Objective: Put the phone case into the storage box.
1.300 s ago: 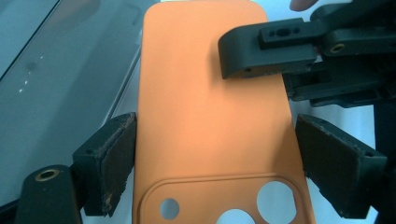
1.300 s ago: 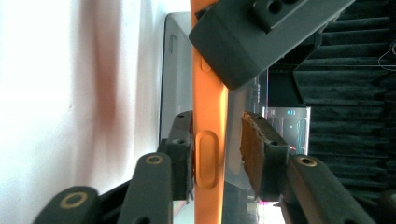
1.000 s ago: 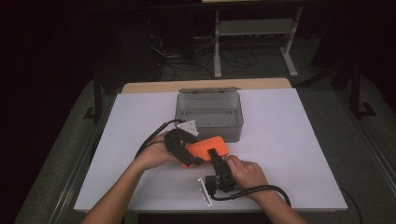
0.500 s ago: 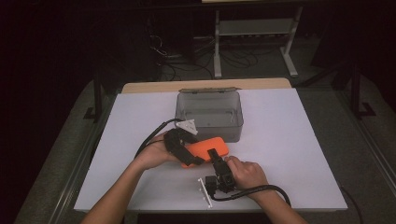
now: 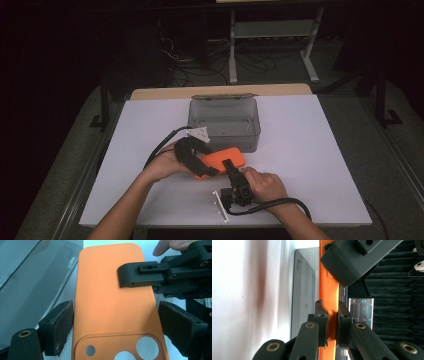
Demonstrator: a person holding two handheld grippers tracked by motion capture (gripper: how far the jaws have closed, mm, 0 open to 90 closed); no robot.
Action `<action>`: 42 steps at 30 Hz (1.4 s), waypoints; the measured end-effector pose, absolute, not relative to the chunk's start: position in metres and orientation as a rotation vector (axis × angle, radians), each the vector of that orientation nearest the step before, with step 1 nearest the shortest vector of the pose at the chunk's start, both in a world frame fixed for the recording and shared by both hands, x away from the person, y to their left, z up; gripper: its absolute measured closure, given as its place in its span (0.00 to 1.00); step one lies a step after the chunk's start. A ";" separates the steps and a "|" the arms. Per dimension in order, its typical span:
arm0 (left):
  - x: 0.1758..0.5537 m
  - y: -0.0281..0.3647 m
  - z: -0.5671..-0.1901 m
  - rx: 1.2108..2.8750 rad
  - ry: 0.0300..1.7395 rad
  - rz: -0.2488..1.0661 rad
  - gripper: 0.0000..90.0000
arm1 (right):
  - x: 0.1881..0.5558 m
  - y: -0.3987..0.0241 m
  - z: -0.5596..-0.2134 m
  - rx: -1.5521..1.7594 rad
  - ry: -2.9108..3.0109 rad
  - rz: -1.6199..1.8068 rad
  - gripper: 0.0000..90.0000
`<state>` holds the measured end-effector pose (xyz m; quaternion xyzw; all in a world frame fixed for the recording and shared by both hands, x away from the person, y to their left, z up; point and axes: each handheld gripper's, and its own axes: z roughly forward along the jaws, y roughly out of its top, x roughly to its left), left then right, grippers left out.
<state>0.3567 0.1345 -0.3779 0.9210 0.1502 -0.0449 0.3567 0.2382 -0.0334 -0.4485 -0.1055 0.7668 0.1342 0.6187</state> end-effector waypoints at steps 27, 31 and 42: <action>0.355 0.161 -0.359 2.278 0.403 -0.089 0.18 | 0.241 -0.036 -0.447 -0.222 1.780 0.310 0.90; 0.354 0.172 -0.357 2.268 0.414 -0.068 0.18 | 0.241 -0.036 -0.447 -0.218 1.777 0.306 0.90; 0.343 0.211 -0.357 2.216 0.470 0.003 0.18 | 0.242 -0.038 -0.447 -0.214 1.782 0.298 0.90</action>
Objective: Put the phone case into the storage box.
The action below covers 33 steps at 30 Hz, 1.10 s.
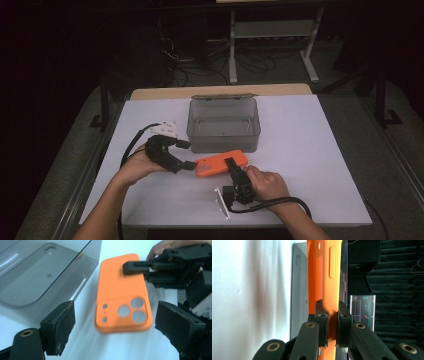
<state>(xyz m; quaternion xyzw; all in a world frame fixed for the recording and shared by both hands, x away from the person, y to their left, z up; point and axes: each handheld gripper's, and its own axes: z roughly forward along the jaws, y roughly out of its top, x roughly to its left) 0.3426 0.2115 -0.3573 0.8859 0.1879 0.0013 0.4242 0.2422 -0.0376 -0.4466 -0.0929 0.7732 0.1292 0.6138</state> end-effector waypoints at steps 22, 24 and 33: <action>0.305 0.242 -0.409 2.136 0.633 0.172 0.01 | 0.242 -0.039 -0.445 -0.210 1.777 0.305 0.90; 0.303 0.243 -0.413 2.138 0.644 0.177 0.00 | 0.242 -0.039 -0.444 -0.210 1.778 0.307 0.90; 0.290 0.243 -0.429 2.120 0.638 0.209 0.00 | 0.243 -0.039 -0.444 -0.207 1.779 0.310 0.90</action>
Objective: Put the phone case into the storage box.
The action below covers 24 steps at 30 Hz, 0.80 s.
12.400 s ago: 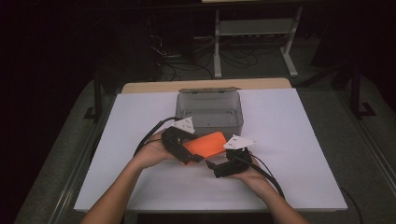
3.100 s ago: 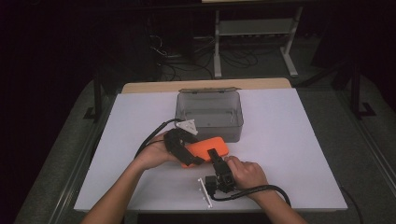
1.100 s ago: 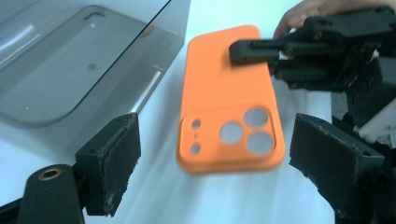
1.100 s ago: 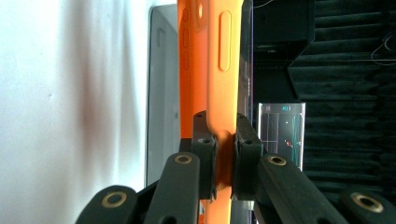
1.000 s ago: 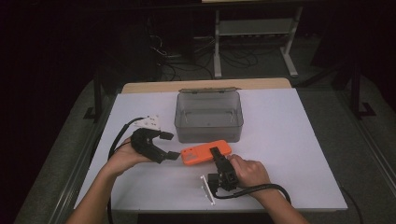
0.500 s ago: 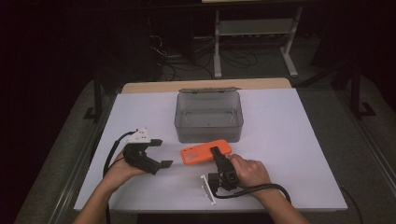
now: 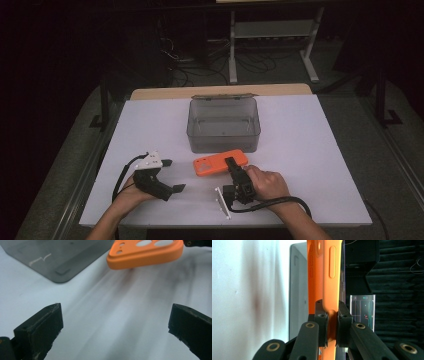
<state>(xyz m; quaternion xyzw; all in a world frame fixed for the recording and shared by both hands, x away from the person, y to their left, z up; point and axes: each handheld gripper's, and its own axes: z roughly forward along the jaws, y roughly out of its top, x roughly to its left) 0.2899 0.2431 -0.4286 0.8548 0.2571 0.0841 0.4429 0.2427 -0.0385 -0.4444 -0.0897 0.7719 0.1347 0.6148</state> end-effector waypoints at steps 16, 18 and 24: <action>0.290 0.244 -0.433 2.156 0.654 0.225 0.00 | 0.248 -0.038 -0.445 -0.185 1.809 0.339 0.90; 0.290 0.244 -0.432 2.155 0.645 0.244 0.00 | 0.248 -0.038 -0.444 -0.173 1.814 0.347 0.90; 0.288 0.244 -0.434 2.164 0.641 0.231 0.00 | 0.249 -0.041 -0.440 -0.135 1.824 0.375 0.90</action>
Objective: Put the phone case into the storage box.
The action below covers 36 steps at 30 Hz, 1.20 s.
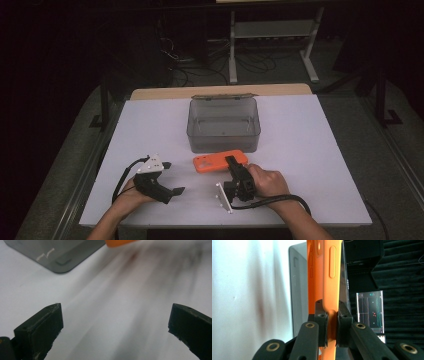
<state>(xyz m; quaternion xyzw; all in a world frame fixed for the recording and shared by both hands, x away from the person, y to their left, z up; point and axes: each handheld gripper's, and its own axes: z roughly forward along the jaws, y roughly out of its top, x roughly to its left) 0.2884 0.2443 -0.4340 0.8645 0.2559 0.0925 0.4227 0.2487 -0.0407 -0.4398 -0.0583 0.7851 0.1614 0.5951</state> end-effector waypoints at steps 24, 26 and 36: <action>0.288 0.241 -0.431 2.182 0.642 0.250 0.00 | 0.253 -0.046 -0.437 -0.039 1.890 0.448 0.90; 0.288 0.240 -0.432 2.187 0.641 0.246 0.00 | 0.253 -0.047 -0.437 -0.033 1.891 0.450 0.90; 0.288 0.242 -0.431 2.177 0.645 0.245 0.00 | 0.256 -0.049 -0.434 0.013 1.923 0.492 0.90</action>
